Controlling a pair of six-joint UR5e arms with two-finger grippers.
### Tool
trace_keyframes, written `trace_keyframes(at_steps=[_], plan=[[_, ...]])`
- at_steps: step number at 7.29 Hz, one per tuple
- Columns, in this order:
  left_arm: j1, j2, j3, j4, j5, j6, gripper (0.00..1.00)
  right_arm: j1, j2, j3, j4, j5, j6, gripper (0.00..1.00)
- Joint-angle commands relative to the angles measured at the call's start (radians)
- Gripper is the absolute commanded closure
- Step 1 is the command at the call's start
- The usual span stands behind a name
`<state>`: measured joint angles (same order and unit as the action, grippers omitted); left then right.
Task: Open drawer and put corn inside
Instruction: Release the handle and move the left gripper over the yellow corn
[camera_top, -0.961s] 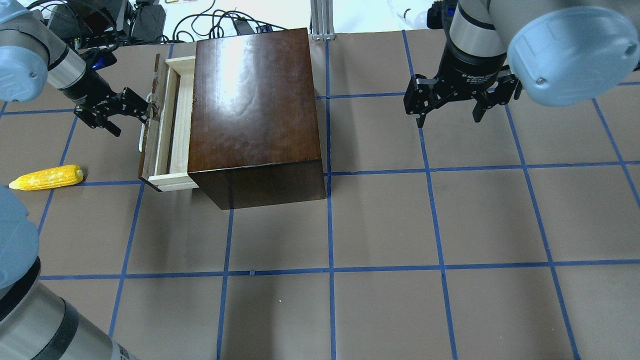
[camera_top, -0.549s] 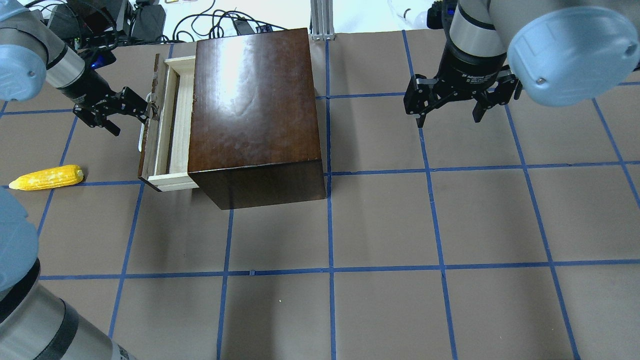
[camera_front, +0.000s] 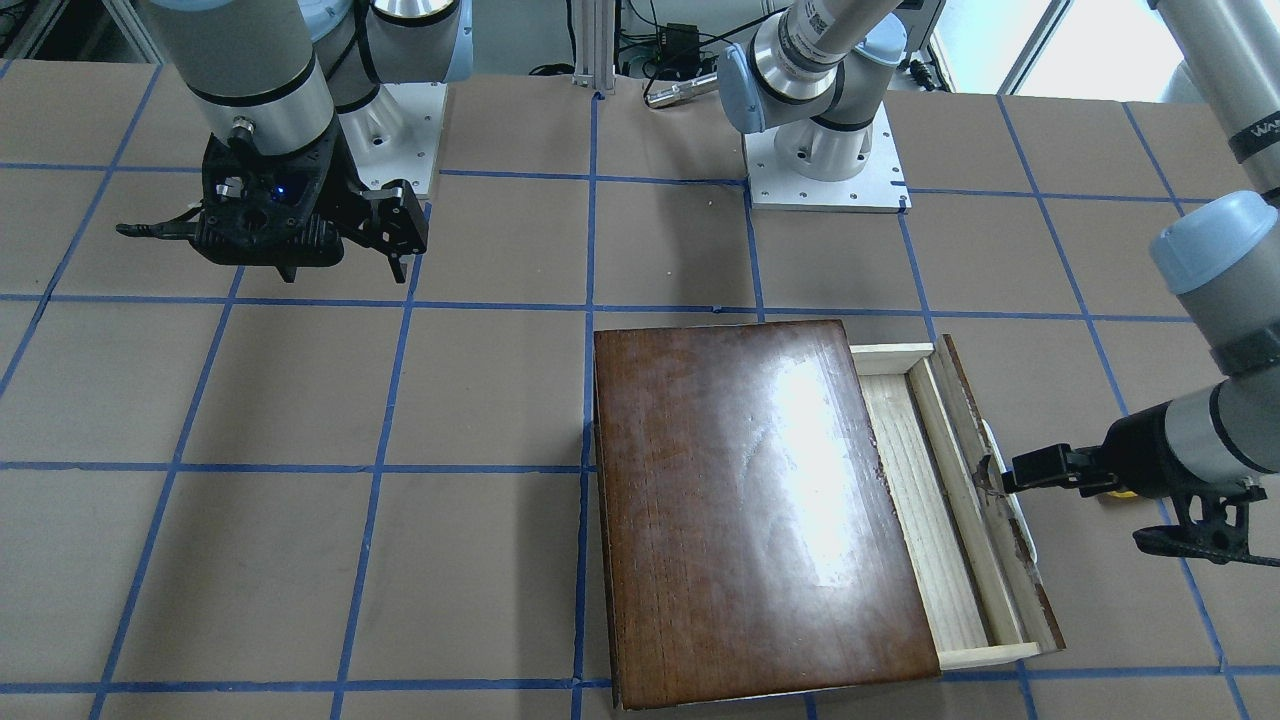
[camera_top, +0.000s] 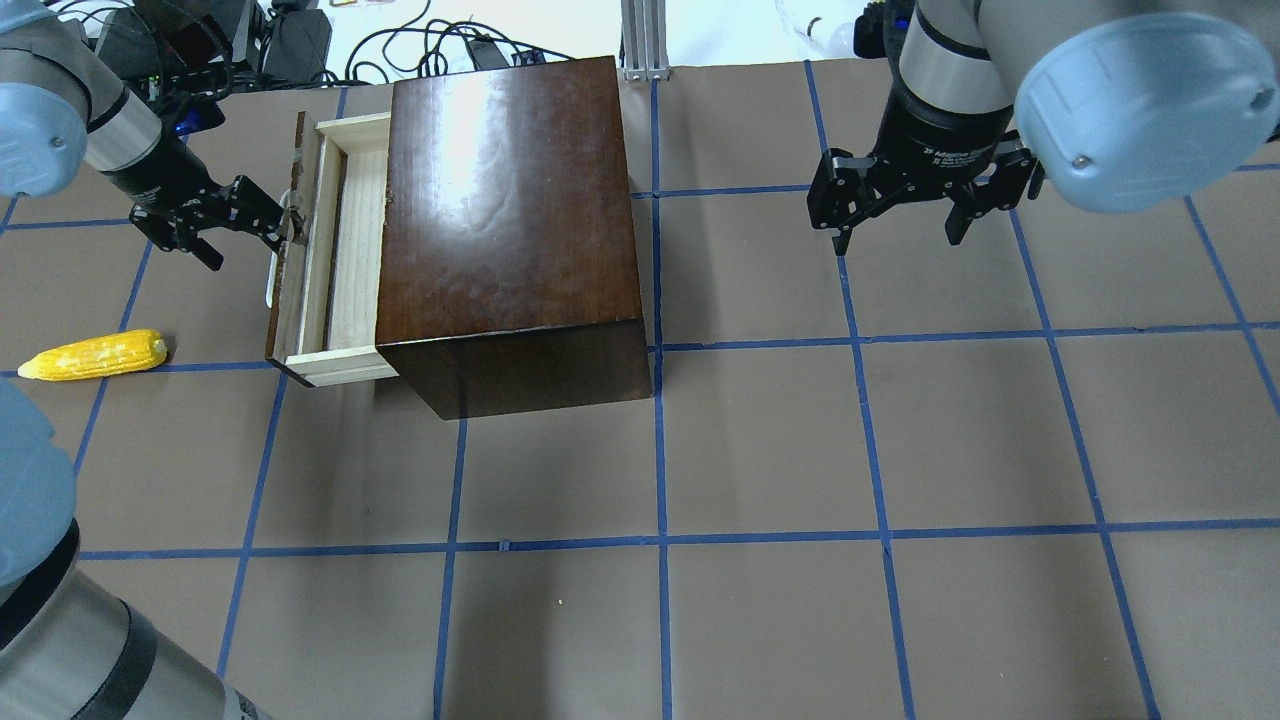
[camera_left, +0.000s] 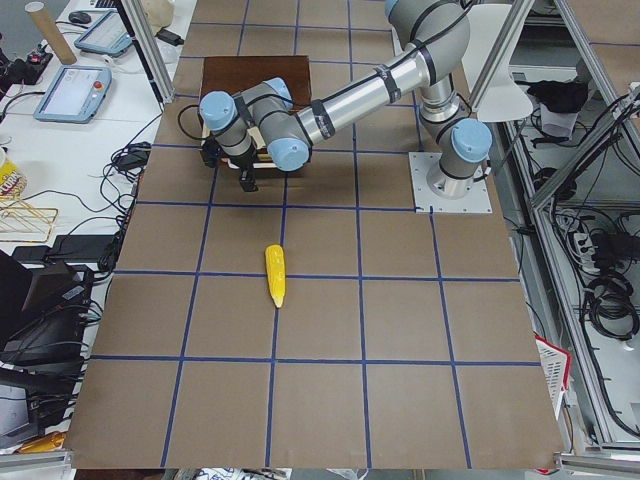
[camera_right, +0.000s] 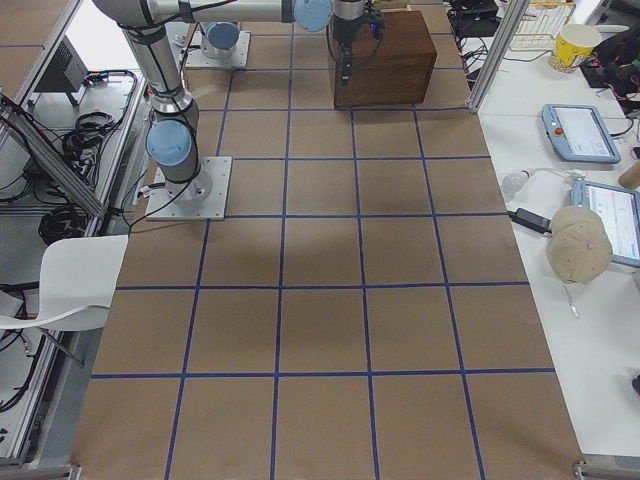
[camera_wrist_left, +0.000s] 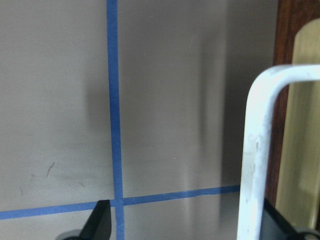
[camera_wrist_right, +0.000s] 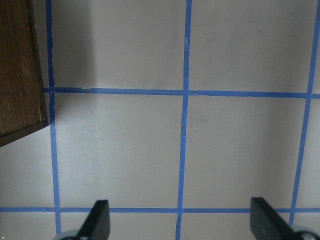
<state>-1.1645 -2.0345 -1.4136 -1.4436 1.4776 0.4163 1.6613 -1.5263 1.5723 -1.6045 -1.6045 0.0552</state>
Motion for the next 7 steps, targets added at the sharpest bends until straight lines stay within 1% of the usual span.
trace_keyframes(at_steps=[1, 2, 3, 5, 6, 7], plan=[[0.018, 0.016, 0.016, -0.035, 0.006, 0.002, 0.0, 0.0, 0.0, 0.0, 0.0, 0.0, 0.0, 0.0], [0.046, 0.017, 0.015, -0.037, 0.021, 0.019, 0.0, 0.0, 0.0, 0.0, 0.0, 0.0, 0.0, 0.0], [0.092, 0.019, 0.012, -0.038, 0.074, 0.059, 0.0, 0.0, 0.0, 0.0, 0.0, 0.0, 0.0, 0.0], [0.193, 0.017, 0.002, -0.034, 0.079, 0.389, 0.0, 0.0, 0.0, 0.0, 0.0, 0.0, 0.0, 0.0], [0.241, 0.016, -0.008, -0.037, 0.081, 0.489, 0.0, 0.0, 0.0, 0.0, 0.0, 0.0, 0.0, 0.0], [0.271, 0.01, -0.008, -0.026, 0.085, 0.68, 0.0, 0.0, 0.0, 0.0, 0.0, 0.0, 0.0, 0.0]])
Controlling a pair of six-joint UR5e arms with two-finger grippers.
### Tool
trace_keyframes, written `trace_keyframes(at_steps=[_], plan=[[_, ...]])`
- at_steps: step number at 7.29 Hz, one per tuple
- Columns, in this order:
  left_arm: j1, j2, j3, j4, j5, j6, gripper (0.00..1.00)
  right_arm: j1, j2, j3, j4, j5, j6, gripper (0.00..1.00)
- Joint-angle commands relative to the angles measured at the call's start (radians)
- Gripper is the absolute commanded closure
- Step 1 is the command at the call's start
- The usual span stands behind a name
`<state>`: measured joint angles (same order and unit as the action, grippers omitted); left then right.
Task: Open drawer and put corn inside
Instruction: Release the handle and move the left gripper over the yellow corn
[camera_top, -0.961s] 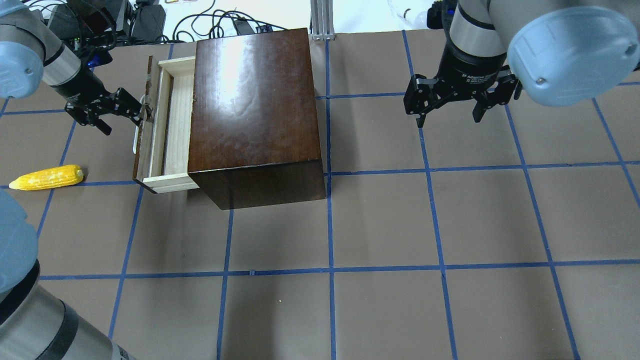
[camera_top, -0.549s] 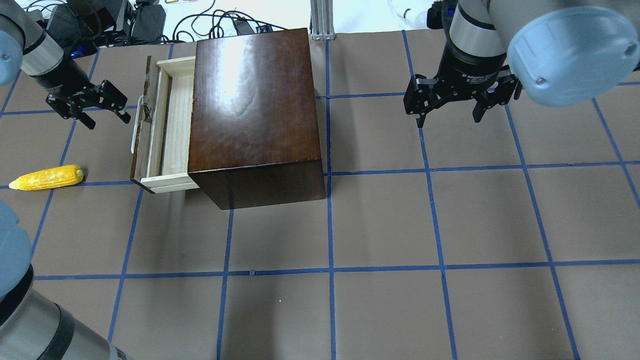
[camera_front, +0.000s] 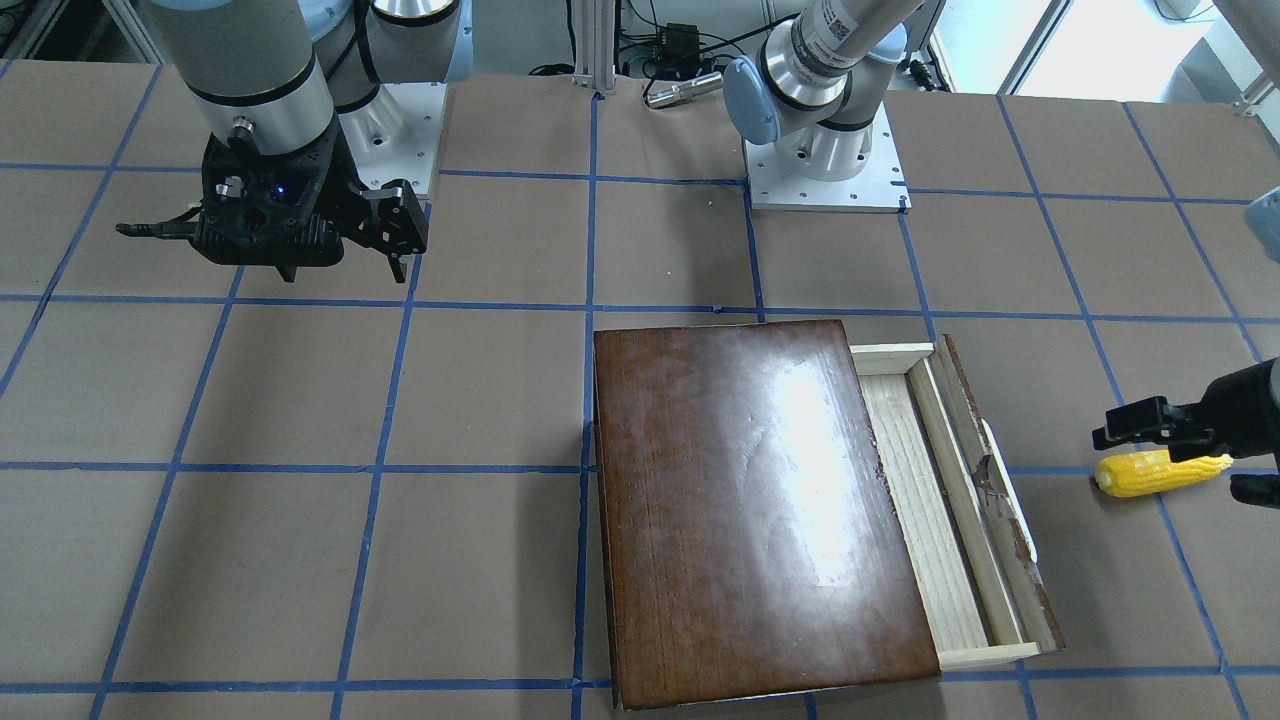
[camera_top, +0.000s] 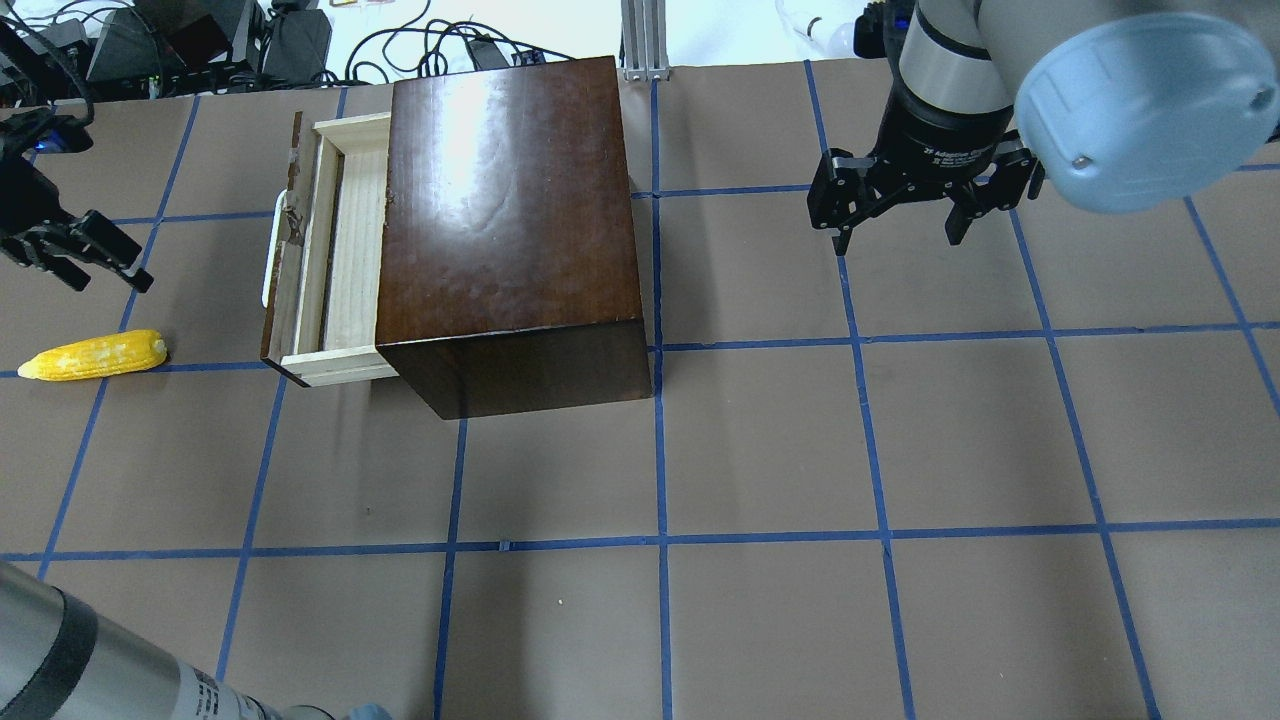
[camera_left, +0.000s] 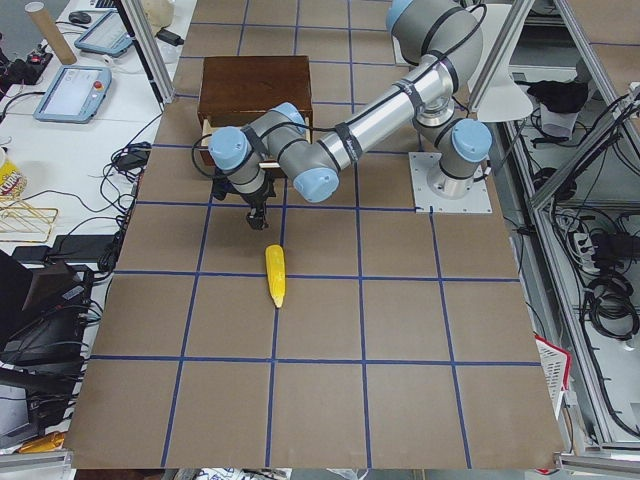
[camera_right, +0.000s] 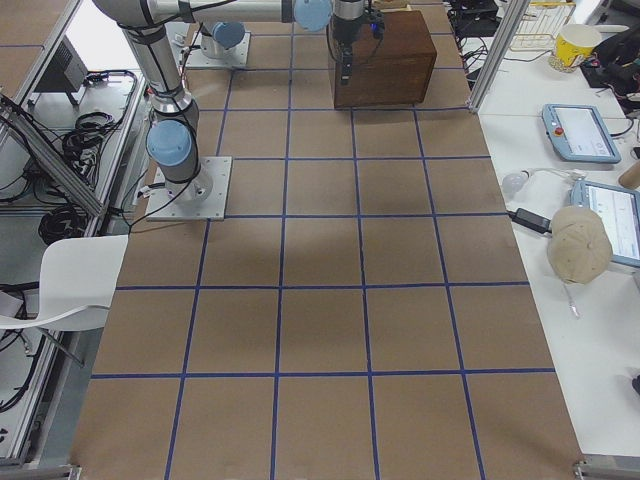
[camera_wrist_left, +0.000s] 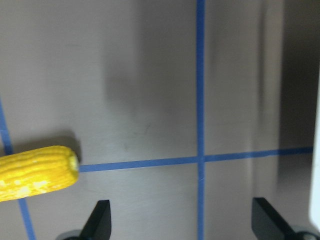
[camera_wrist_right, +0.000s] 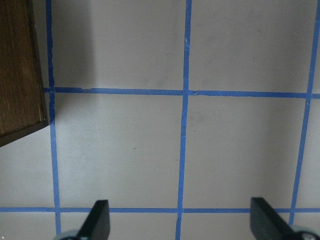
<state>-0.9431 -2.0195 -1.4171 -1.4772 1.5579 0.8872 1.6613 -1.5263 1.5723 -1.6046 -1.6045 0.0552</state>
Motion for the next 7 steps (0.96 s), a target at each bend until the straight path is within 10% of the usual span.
trace_keyframes(at_steps=[1, 7], plan=[[0.061, -0.008, -0.005, 0.014, 0.02, 0.322, 0.0, 0.0, 0.0, 0.0, 0.0, 0.0, 0.0, 0.0], [0.127, -0.047, -0.078, 0.235, 0.134, 1.148, 0.0, 0.0, 0.0, 0.0, 0.0, 0.0, 0.0, 0.0]])
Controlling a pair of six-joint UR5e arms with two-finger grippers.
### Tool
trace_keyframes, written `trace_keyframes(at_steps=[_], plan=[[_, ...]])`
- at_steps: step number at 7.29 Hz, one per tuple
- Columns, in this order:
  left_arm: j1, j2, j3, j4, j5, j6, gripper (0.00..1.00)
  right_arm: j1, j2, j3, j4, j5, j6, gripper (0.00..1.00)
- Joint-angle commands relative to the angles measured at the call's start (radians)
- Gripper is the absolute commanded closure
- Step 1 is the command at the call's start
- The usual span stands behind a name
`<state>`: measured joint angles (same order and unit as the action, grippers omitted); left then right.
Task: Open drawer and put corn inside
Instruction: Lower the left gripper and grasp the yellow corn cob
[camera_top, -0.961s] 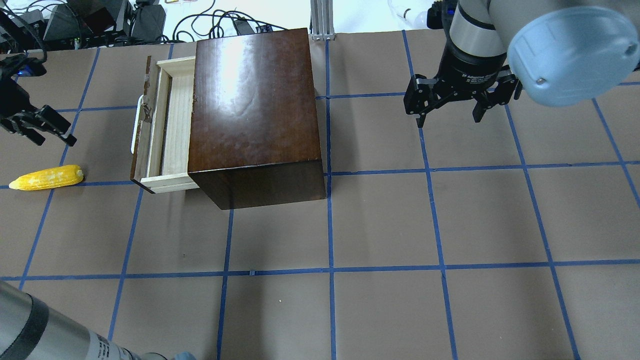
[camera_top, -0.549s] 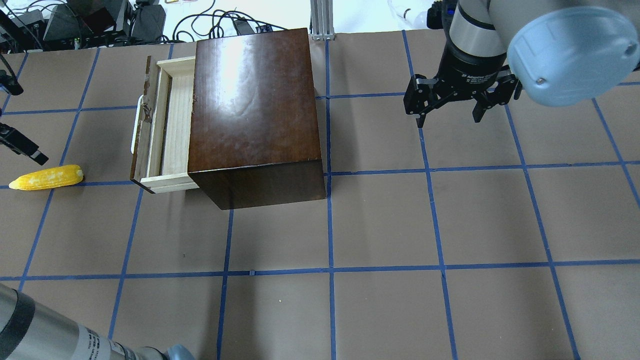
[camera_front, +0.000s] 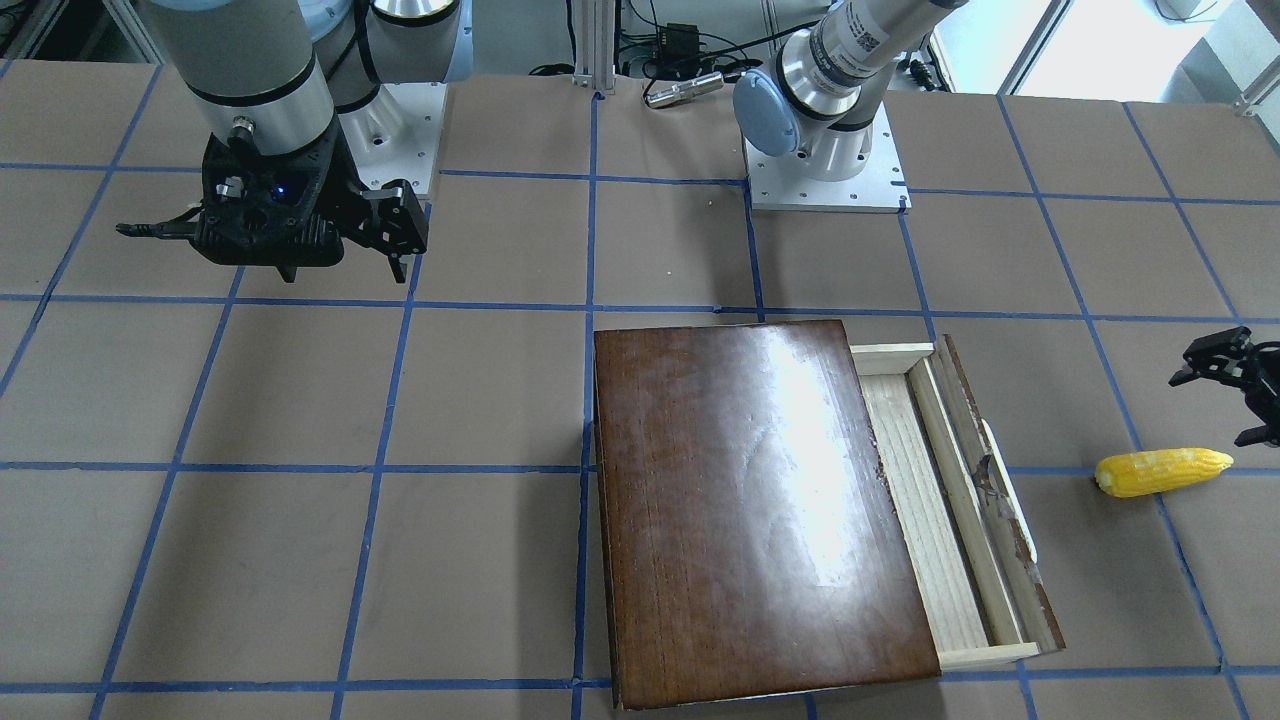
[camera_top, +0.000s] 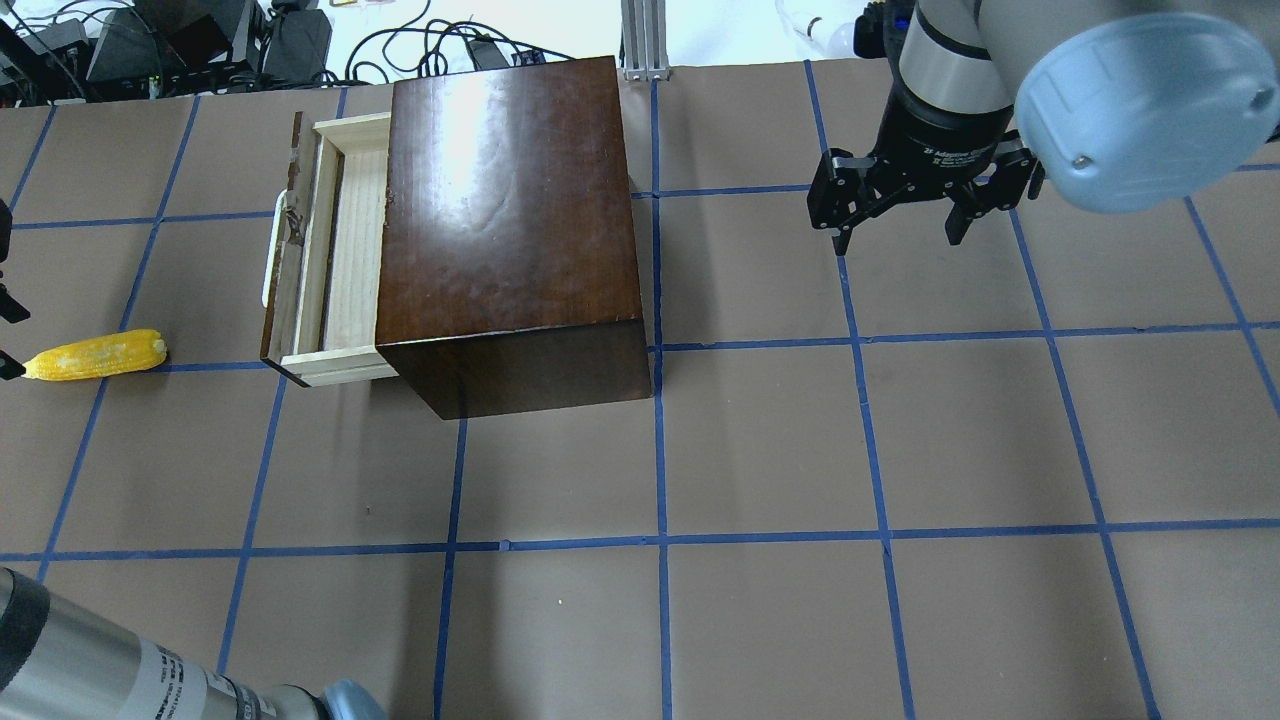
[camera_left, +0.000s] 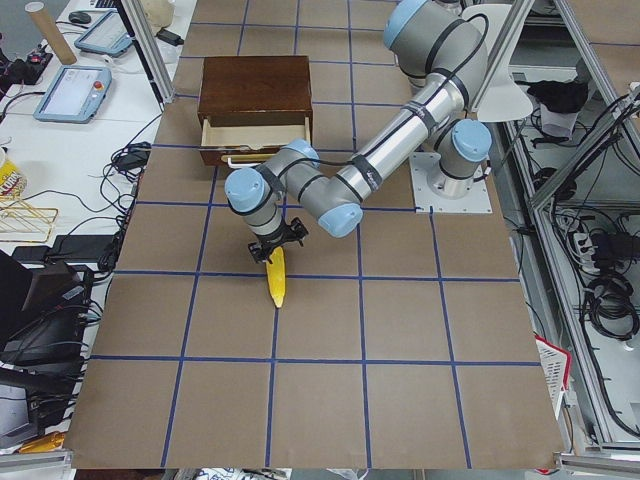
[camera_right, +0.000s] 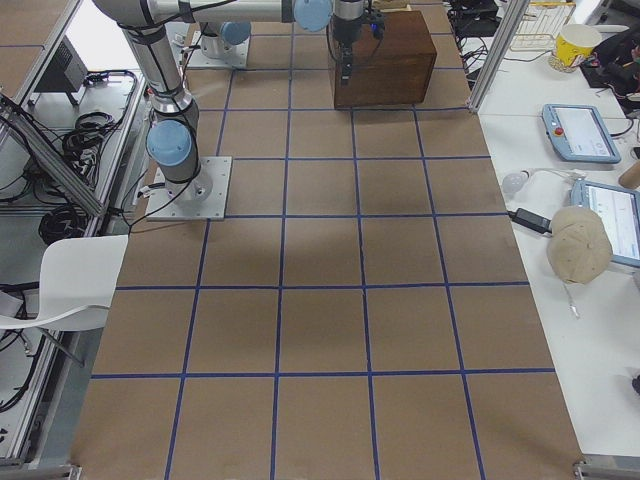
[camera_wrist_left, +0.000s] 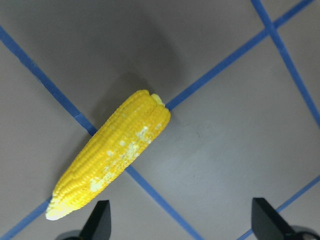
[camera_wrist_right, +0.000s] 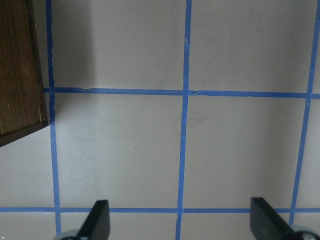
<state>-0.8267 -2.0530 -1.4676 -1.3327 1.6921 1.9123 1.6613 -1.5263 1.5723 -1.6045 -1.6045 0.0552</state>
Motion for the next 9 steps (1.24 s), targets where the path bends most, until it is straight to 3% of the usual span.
trace_keyframes(at_steps=[1, 3, 9], plan=[[0.011, -0.03, -0.043, 0.142, -0.003, 0.126, 0.0, 0.0, 0.0, 0.0, 0.0, 0.0, 0.0, 0.0], [0.008, -0.056, -0.057, 0.213, -0.064, 0.218, 0.0, 0.0, 0.0, 0.0, 0.0, 0.0, 0.0, 0.0], [0.003, -0.099, -0.1, 0.282, -0.13, 0.366, 0.0, 0.0, 0.0, 0.0, 0.0, 0.0, 0.0, 0.0]])
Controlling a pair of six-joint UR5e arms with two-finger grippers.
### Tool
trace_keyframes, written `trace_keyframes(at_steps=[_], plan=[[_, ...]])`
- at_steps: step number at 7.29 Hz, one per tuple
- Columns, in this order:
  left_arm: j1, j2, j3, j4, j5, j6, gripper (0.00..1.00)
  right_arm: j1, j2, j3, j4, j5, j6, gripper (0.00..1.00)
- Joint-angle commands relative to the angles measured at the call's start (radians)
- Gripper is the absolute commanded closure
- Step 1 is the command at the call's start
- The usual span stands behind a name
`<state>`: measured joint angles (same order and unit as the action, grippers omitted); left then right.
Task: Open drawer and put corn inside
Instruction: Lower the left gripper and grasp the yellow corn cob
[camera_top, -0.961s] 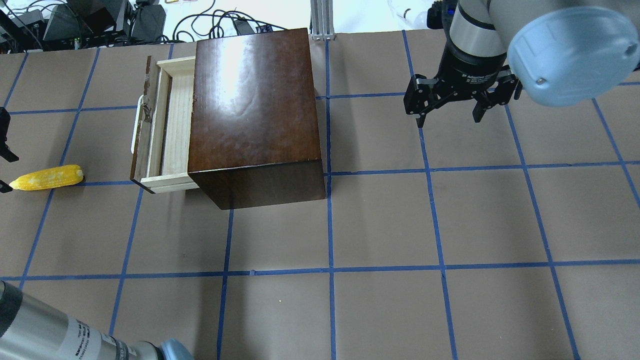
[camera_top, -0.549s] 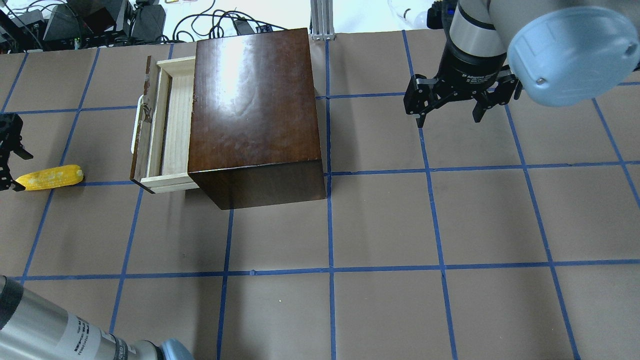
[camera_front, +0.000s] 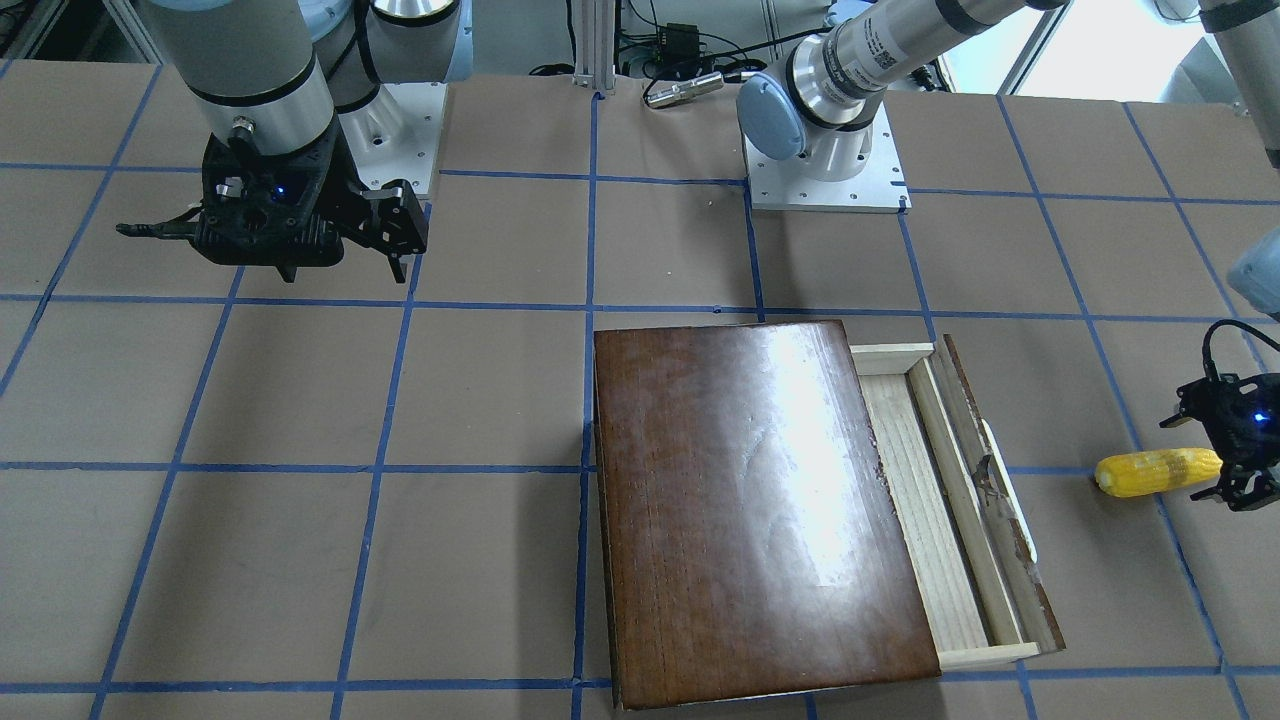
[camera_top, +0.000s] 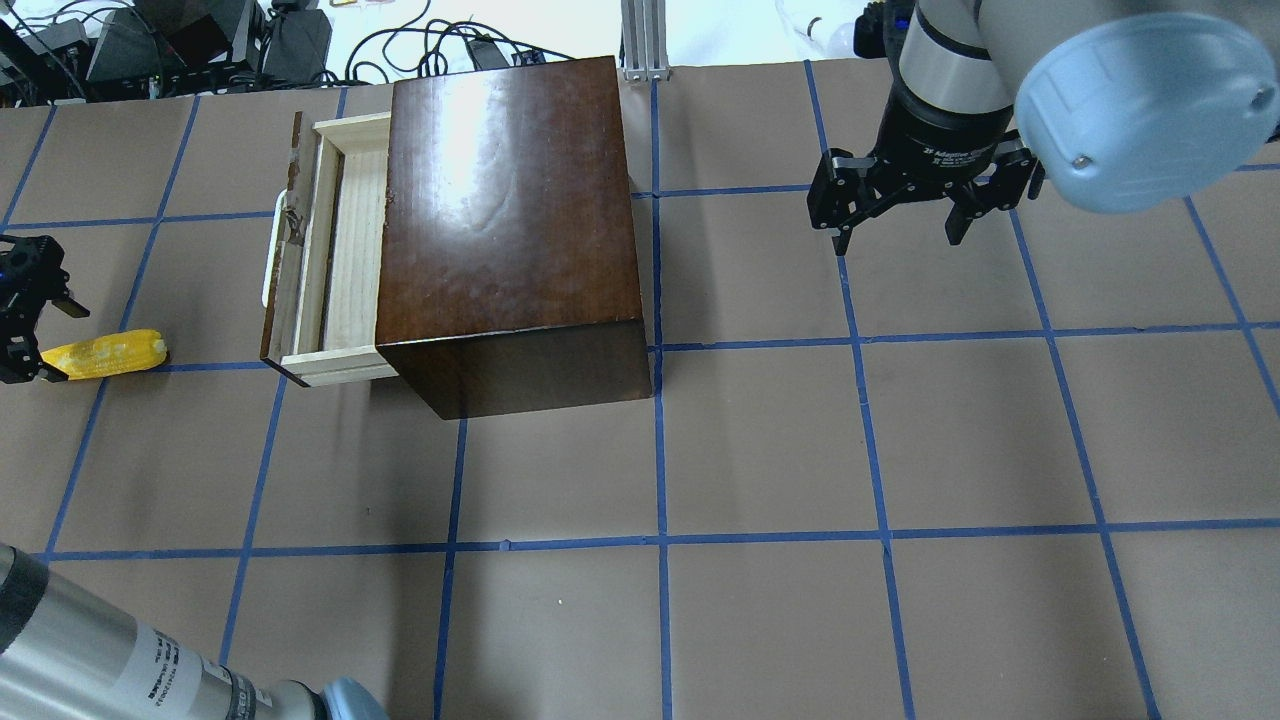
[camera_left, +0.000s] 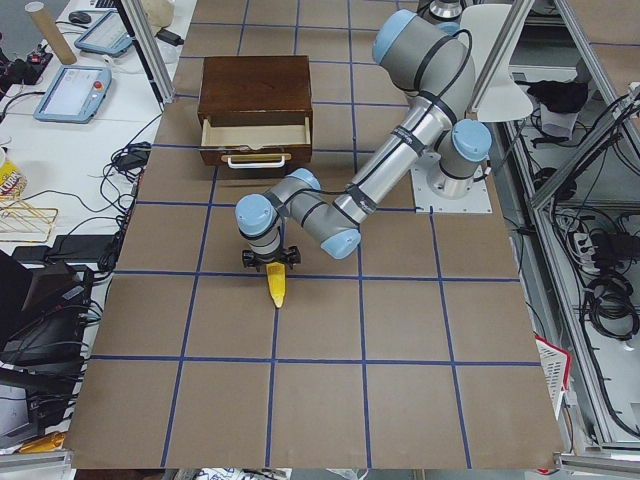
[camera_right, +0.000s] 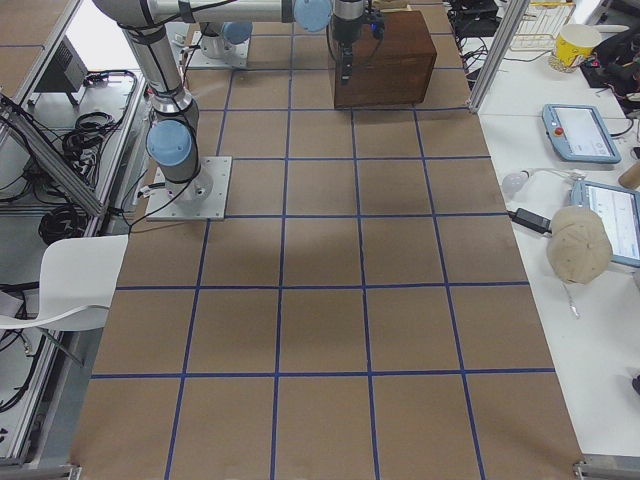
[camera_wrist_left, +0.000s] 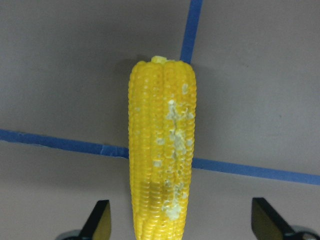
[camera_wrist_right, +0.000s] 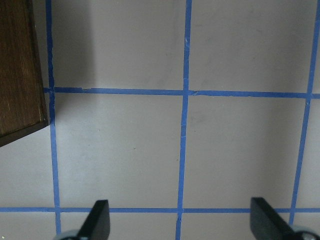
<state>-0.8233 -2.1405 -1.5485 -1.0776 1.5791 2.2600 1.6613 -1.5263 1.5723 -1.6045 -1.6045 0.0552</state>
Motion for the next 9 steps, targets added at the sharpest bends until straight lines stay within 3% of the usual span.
trace_keyframes(at_steps=[1, 5, 6, 8, 9], plan=[[0.0, -0.01, -0.034, 0.056, -0.016, 0.021, 0.0, 0.0, 0.0, 0.0, 0.0, 0.0, 0.0, 0.0], [-0.002, -0.012, -0.055, 0.076, -0.019, 0.015, 0.0, 0.0, 0.0, 0.0, 0.0, 0.0, 0.0, 0.0], [-0.004, -0.012, -0.055, 0.082, -0.021, 0.012, 0.14, 0.0, 0.0, 0.0, 0.0, 0.0, 0.0, 0.0], [-0.013, -0.012, -0.053, 0.108, -0.021, 0.018, 0.77, 0.0, 0.0, 0.0, 0.0, 0.0, 0.0, 0.0], [-0.02, -0.01, -0.053, 0.113, -0.019, 0.019, 0.96, 0.0, 0.0, 0.0, 0.0, 0.0, 0.0, 0.0]])
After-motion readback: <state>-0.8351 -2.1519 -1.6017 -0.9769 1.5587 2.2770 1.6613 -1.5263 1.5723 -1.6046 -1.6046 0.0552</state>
